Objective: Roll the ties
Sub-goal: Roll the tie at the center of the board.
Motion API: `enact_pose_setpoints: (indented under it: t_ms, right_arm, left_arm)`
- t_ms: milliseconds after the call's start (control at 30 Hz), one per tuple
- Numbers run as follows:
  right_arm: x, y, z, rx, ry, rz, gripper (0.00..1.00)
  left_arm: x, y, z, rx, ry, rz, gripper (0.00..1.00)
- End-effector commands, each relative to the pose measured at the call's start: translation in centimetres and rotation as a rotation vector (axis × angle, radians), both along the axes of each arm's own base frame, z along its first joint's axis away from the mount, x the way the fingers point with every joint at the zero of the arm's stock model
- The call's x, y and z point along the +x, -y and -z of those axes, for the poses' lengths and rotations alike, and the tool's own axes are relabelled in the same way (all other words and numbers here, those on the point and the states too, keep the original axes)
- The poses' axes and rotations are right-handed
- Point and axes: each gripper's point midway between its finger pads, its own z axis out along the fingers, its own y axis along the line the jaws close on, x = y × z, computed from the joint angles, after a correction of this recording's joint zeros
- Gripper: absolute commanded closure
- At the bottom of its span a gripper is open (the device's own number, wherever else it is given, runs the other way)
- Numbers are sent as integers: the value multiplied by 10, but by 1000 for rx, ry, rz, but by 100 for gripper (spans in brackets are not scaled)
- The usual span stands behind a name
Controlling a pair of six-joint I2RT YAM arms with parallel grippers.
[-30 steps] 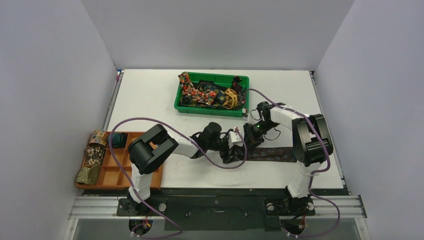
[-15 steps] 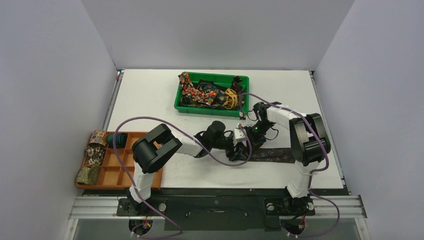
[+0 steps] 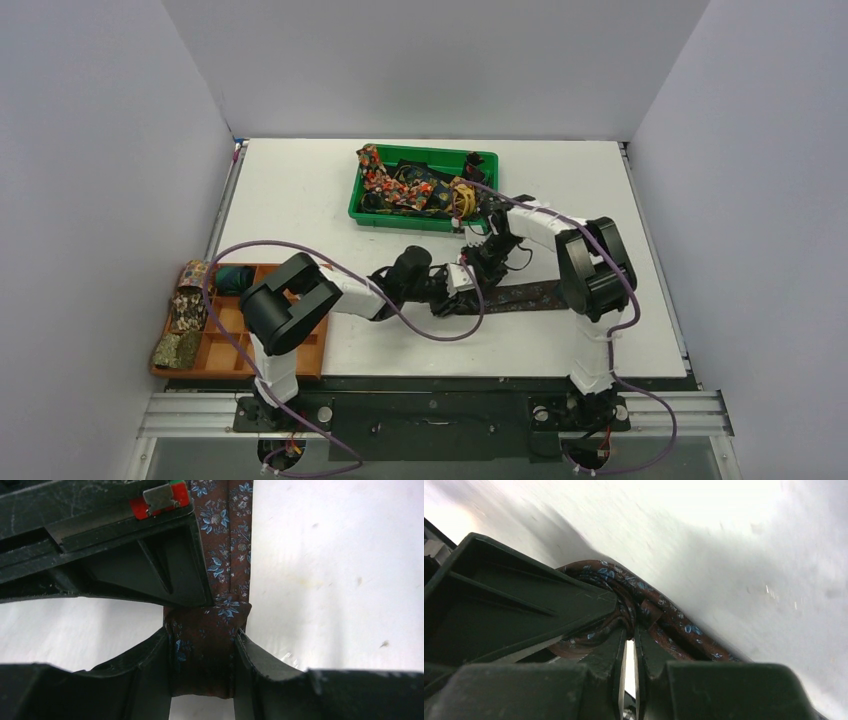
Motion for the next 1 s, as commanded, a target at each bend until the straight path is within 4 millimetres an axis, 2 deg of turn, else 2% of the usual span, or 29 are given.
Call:
enact_pose_setpoints:
  t_ms: [0, 67, 167, 300, 367, 467, 567, 800, 900, 967]
  right_arm:
    - [63, -27, -6, 71, 227, 5, 100]
    - [65, -28, -21, 114, 247, 14, 91]
    - [60, -19, -44, 183, 252, 57, 68]
    - [36, -18, -71, 294, 193, 131, 54]
    - [24, -25, -73, 334, 148, 148, 51]
    - [10, -36, -66, 347, 92, 150, 50]
    - [4, -36, -50, 320, 53, 144, 50]
    - [14, -34, -20, 236, 63, 129, 51]
    - [15, -27, -8, 187, 76, 105, 61]
    - [15, -21, 0, 156, 71, 98, 75]
  left_arm:
    - [-22, -77, 59, 312, -102, -63, 86]
    - [-25, -85, 59, 335, -93, -56, 86]
    - [-27, -87, 58, 355, -102, -55, 85]
    - [-22, -80, 57, 359, -128, -69, 83]
    - [-23, -78, 59, 375, -138, -64, 82]
    - [-23, -74, 61, 389, -154, -60, 78]
    - [-24, -74, 63, 398, -157, -51, 78]
    - [-23, -73, 63, 403, -151, -40, 77]
    - [-22, -71, 62, 400, -157, -42, 75]
    - [-22, -70, 62, 394, -157, -40, 73]
